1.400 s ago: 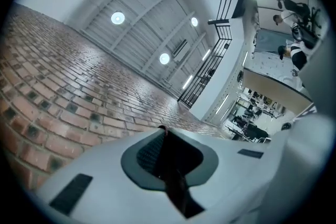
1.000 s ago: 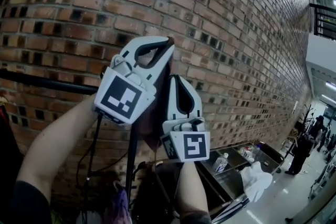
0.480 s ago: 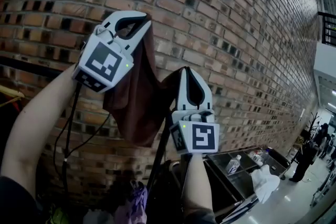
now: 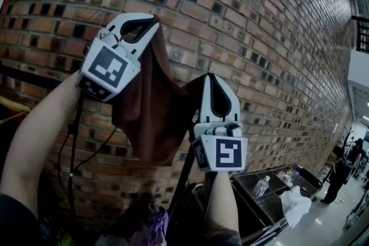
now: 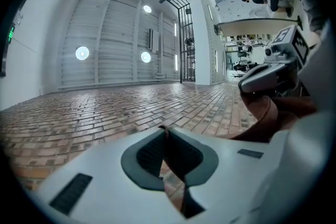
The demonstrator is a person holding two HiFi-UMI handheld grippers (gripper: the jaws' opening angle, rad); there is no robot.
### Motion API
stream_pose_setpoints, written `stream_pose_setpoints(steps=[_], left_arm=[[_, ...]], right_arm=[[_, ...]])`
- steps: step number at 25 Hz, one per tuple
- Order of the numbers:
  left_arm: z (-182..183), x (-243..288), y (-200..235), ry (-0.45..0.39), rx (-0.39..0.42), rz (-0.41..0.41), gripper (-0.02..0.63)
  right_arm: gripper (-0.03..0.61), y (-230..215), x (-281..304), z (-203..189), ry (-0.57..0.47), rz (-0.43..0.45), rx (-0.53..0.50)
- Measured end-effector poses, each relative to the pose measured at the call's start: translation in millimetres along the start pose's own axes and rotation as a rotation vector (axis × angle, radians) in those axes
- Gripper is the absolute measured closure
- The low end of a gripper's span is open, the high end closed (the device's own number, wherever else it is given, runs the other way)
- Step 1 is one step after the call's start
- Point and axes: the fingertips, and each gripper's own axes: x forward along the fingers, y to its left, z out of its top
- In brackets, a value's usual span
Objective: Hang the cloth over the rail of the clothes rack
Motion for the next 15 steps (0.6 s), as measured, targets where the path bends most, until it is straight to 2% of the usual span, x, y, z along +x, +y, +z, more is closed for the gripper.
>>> stream_pose_setpoints(steps=[8, 15], left_arm=[[-36, 6, 68, 0.048, 0.017, 0.039, 0.592], [-70, 10, 128, 0.044, 0.057, 0.052, 0.591]], right_arm=[[0.548, 5, 45, 10, -0.041, -0.031, 0.026], [0.548, 33, 96, 26, -0.031, -0.019, -0.044]])
